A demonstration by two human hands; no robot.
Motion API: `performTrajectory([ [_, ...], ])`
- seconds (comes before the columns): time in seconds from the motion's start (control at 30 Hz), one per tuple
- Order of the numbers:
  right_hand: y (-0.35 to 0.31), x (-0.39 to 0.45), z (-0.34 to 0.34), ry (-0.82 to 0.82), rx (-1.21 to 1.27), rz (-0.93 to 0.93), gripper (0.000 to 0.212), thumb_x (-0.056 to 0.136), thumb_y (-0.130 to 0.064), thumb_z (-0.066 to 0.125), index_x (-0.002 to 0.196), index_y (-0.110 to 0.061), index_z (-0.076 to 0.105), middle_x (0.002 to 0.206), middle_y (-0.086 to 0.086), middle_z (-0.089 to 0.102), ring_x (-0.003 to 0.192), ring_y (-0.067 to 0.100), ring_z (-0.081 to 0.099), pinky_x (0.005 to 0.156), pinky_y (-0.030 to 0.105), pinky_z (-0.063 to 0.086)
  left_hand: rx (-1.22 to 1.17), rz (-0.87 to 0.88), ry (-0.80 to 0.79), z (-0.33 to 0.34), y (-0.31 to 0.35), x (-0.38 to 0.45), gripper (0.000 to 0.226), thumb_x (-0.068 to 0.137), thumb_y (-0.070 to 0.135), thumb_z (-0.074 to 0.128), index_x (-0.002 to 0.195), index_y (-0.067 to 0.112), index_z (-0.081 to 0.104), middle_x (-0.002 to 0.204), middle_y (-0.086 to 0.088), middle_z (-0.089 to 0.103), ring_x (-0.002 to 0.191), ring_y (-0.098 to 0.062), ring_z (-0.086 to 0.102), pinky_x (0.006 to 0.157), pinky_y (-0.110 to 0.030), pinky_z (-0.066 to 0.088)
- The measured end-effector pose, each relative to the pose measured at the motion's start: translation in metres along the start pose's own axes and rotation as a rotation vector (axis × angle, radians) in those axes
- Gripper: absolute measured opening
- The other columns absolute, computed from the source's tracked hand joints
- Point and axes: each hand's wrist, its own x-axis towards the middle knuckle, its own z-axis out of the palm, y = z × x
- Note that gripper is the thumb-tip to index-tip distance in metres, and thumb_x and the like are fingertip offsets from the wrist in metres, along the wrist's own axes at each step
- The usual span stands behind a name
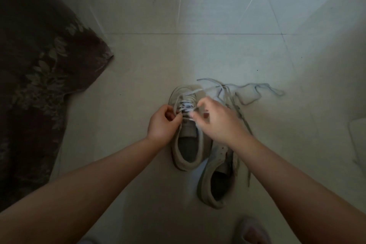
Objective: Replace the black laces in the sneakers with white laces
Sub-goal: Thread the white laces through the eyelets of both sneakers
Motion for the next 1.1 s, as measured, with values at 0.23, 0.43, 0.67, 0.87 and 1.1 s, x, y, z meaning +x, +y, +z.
performTrajectory([
  [0.23, 0.05, 0.009, -0.024, 0.205, 0.515, 0.361, 0.034, 0.098, -0.032, 0.047, 0.067, -0.02, 0.053, 0.058, -0.009, 0.05, 0.057, 0.01, 0.05, 0.057, 0.026, 0.032, 0.103, 0.031, 0.004, -0.006, -0.002, 0.0, 0.013, 0.085, 0.025, 0.066, 0.083, 0.021, 0.054, 0.066, 0.006, 0.053, 0.06, -0.011, 0.05, 0.064, -0.029, 0.045],
  [0.43, 0.016, 0.019, -0.019, 0.148, 1.682, 0.587, 0.036, 0.104, -0.027, 0.03, 0.072, -0.015, 0.041, 0.065, 0.003, 0.066, 0.066, 0.013, 0.065, 0.085, 0.033, 0.048, 0.187, 0.026, -0.035, -0.003, 0.003, 0.001, 0.017, 0.086, 0.027, 0.065, 0.088, 0.018, 0.051, 0.068, 0.005, 0.05, 0.065, -0.014, 0.049, 0.066, -0.027, 0.04],
  [0.67, 0.012, 0.018, -0.029, 0.094, 0.92, 0.477, 0.039, 0.099, -0.036, 0.045, 0.065, -0.017, 0.039, 0.046, -0.007, 0.037, 0.043, 0.014, 0.034, 0.038, 0.02, 0.028, 0.225, 0.042, -0.022, -0.007, 0.002, 0.002, 0.016, 0.085, 0.024, 0.062, 0.079, 0.024, 0.047, 0.067, 0.006, 0.051, 0.067, -0.017, 0.05, 0.07, -0.033, 0.045],
  [0.87, 0.068, 0.003, -0.048, -0.29, -0.256, 0.199, 0.063, 0.075, -0.072, 0.055, 0.051, -0.014, 0.044, 0.053, -0.002, 0.043, 0.058, 0.019, 0.051, 0.054, 0.028, 0.035, 0.261, 0.061, -0.02, -0.012, 0.002, 0.002, 0.009, 0.086, 0.027, 0.06, 0.084, 0.022, 0.052, 0.067, 0.005, 0.053, 0.067, -0.017, 0.053, 0.071, -0.036, 0.047],
  [1.1, 0.069, 0.012, -0.056, -0.117, 0.065, 0.18, 0.061, 0.083, -0.051, 0.062, 0.042, -0.013, 0.038, 0.043, 0.0, 0.031, 0.047, 0.015, 0.036, 0.052, 0.03, 0.025, 0.383, 0.117, -0.058, -0.011, 0.012, -0.001, 0.006, 0.087, 0.028, 0.058, 0.09, 0.025, 0.054, 0.073, 0.006, 0.056, 0.073, -0.018, 0.056, 0.068, -0.032, 0.045],
])
